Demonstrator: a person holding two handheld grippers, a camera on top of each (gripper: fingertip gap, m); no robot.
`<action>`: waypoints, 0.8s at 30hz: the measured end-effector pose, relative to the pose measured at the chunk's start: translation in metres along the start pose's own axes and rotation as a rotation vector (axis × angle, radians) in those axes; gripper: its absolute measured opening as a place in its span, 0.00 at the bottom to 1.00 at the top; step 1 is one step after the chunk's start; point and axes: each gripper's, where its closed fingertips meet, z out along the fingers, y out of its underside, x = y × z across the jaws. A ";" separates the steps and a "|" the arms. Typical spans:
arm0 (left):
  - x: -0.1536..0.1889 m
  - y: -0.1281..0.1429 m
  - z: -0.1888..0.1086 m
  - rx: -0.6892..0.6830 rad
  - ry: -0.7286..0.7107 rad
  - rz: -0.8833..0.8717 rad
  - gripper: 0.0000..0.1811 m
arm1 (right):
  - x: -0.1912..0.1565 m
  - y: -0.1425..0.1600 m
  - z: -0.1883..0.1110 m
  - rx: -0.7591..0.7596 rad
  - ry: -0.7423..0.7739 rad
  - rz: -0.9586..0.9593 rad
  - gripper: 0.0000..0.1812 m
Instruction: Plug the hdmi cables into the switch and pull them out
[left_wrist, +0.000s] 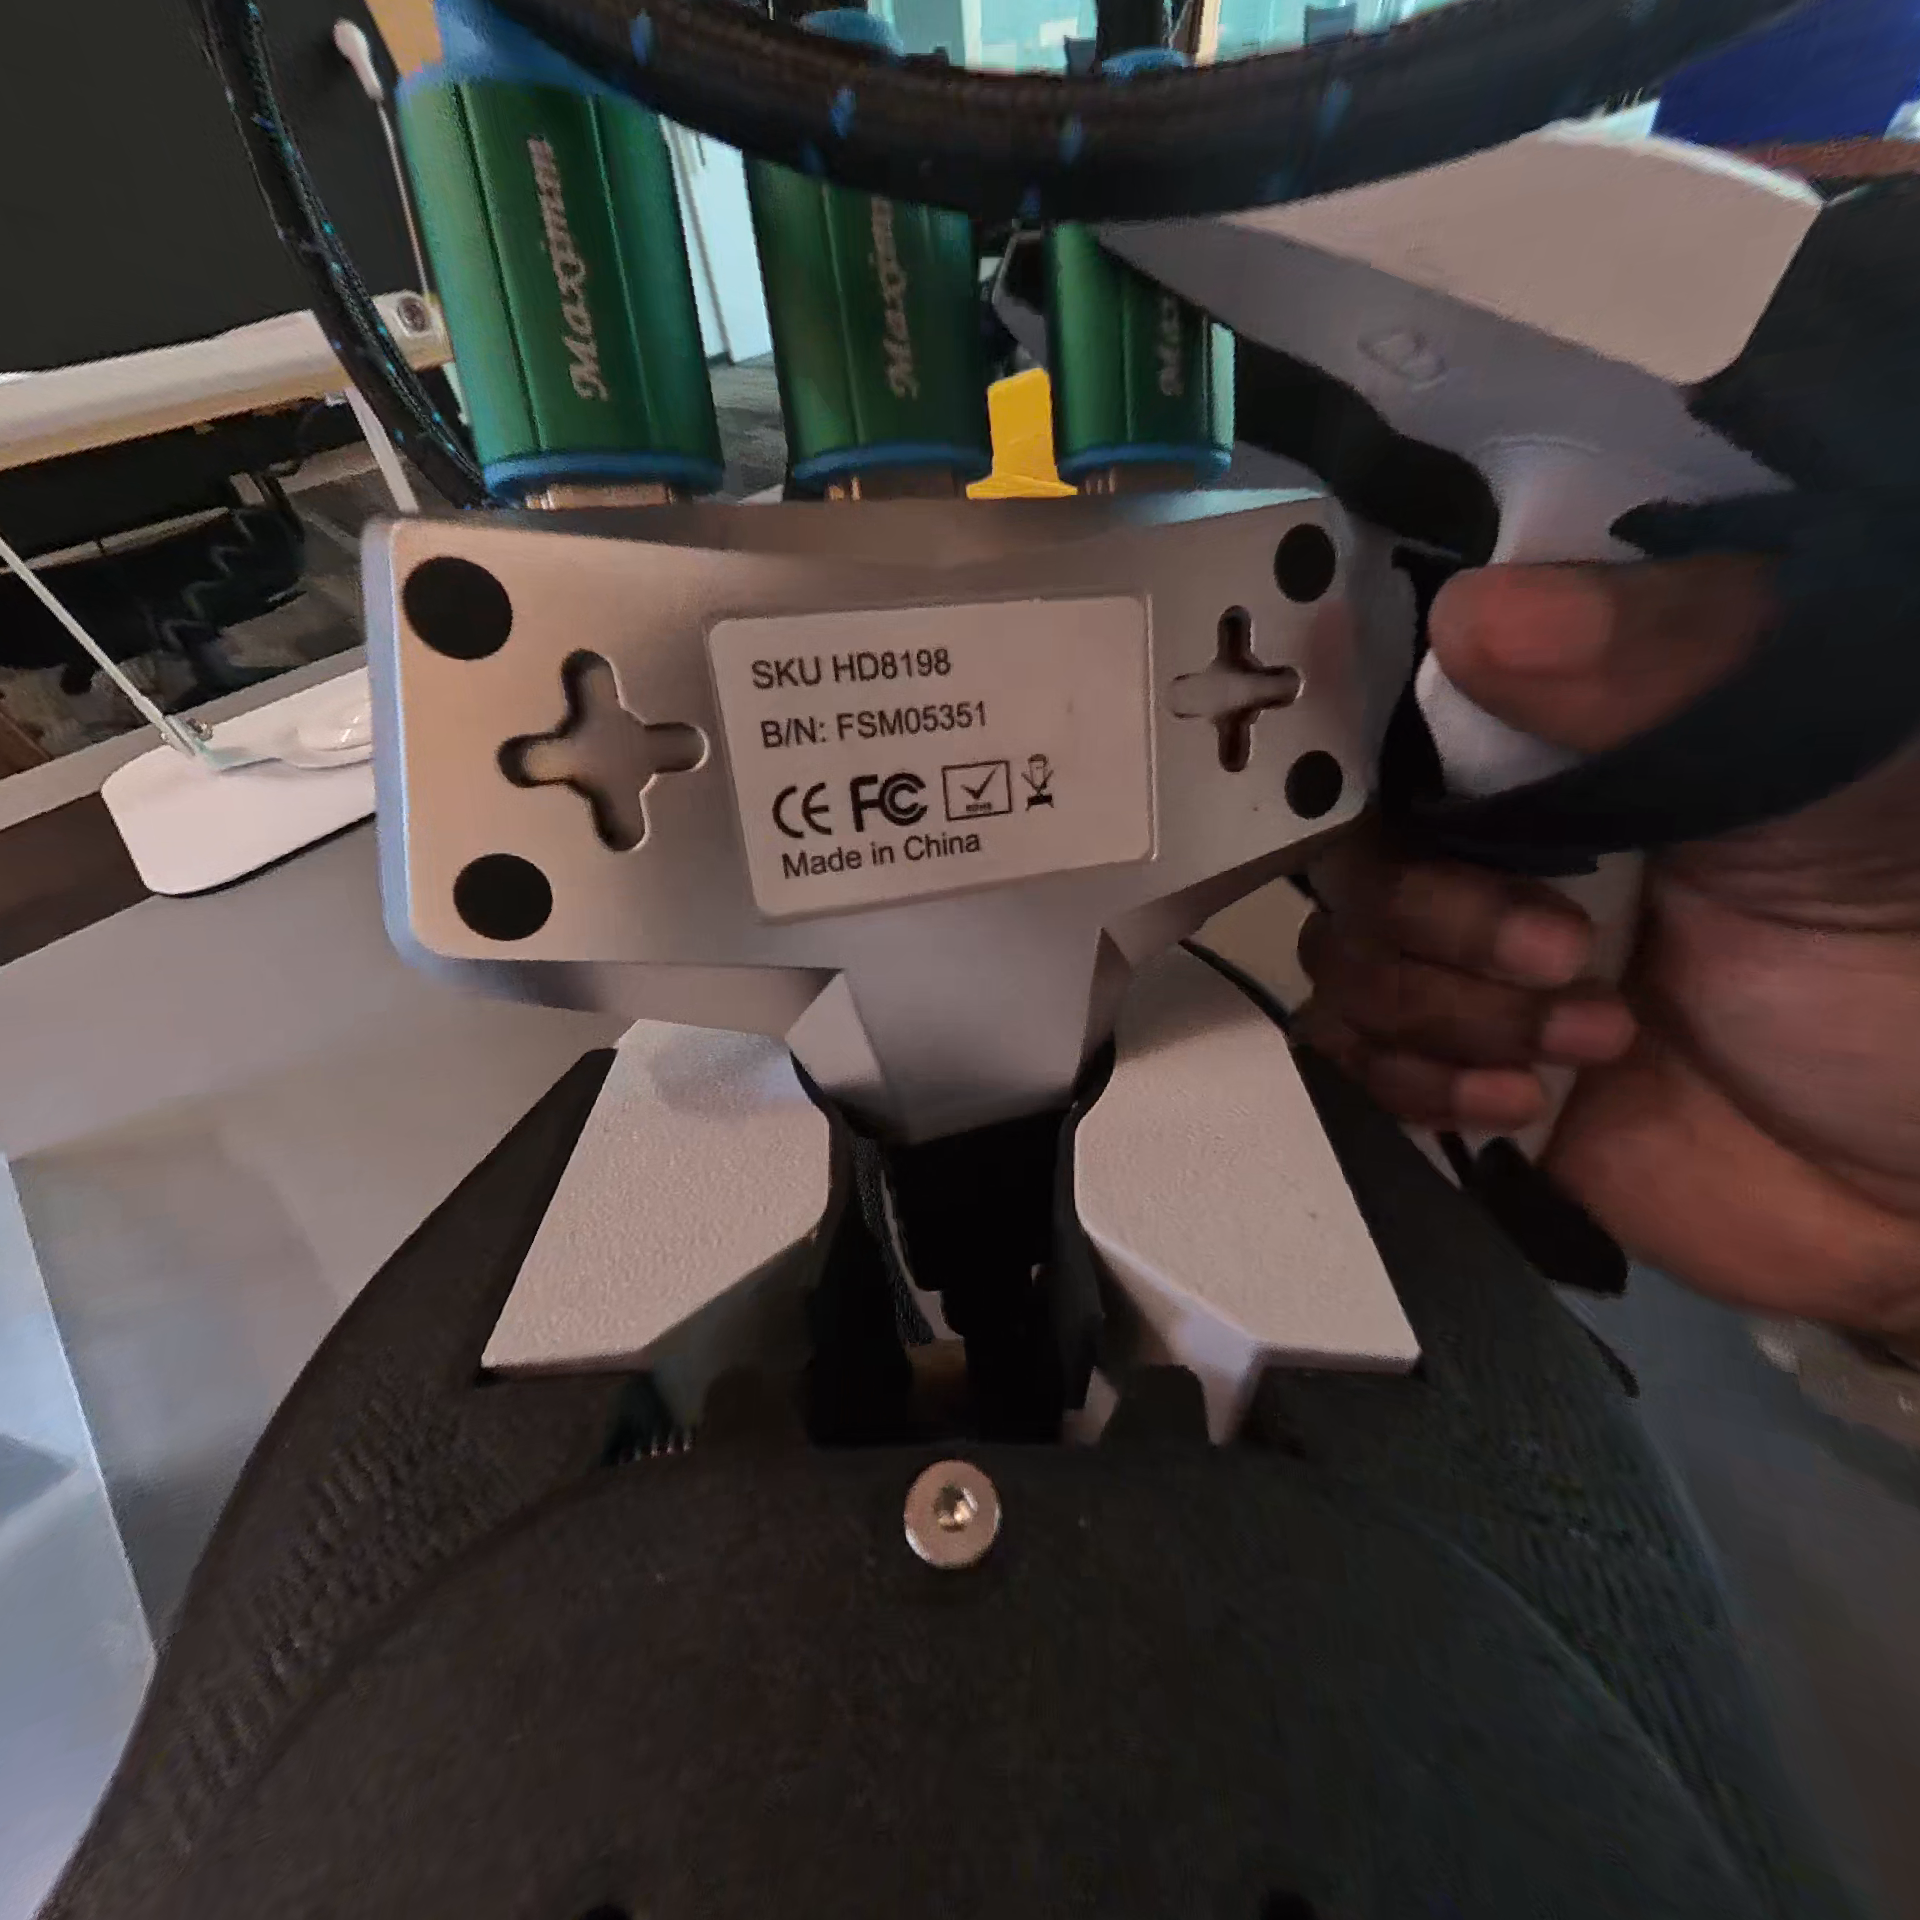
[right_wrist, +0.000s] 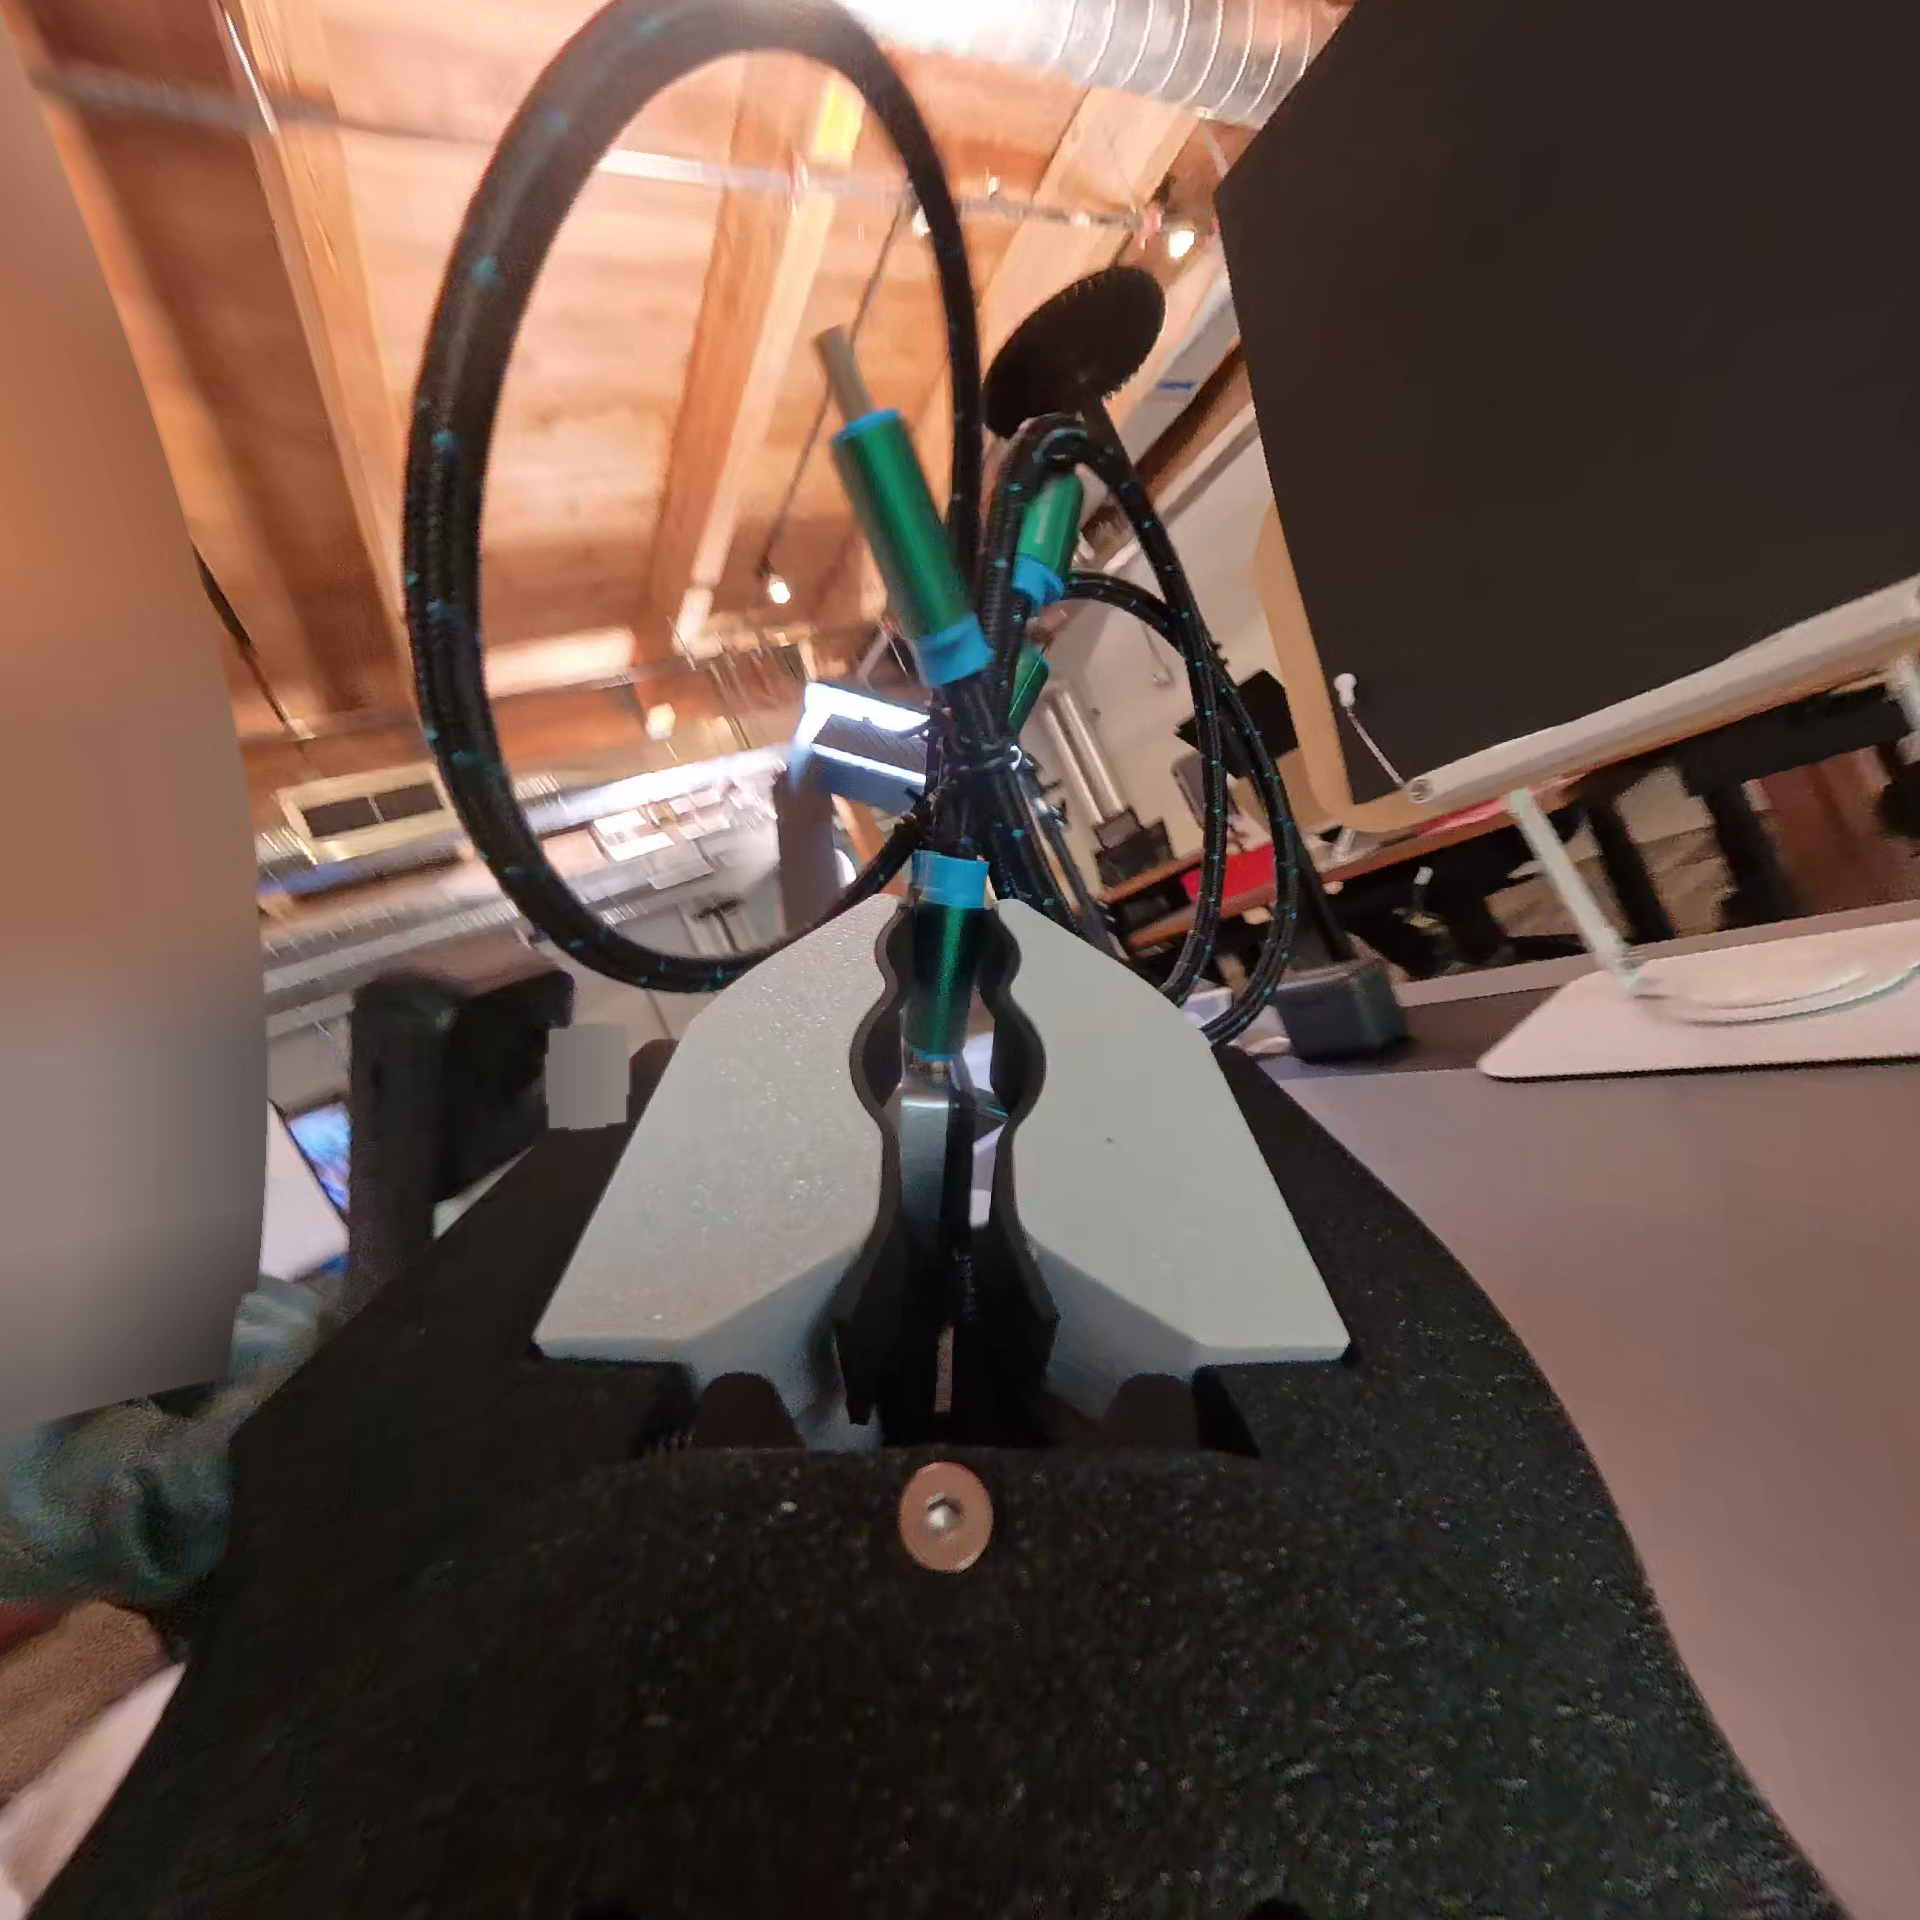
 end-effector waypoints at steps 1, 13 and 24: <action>0.000 0.000 -0.001 -0.009 0.007 0.005 0.21 | 0.002 0.001 -0.001 -0.029 0.012 -0.056 0.07; -0.003 0.038 -0.021 -0.224 0.021 0.075 0.19 | 0.021 -0.048 -0.010 0.094 0.071 0.002 0.06; -0.010 0.015 -0.033 0.016 0.185 -0.230 0.20 | 0.042 -0.096 -0.021 -0.104 0.044 -0.125 0.06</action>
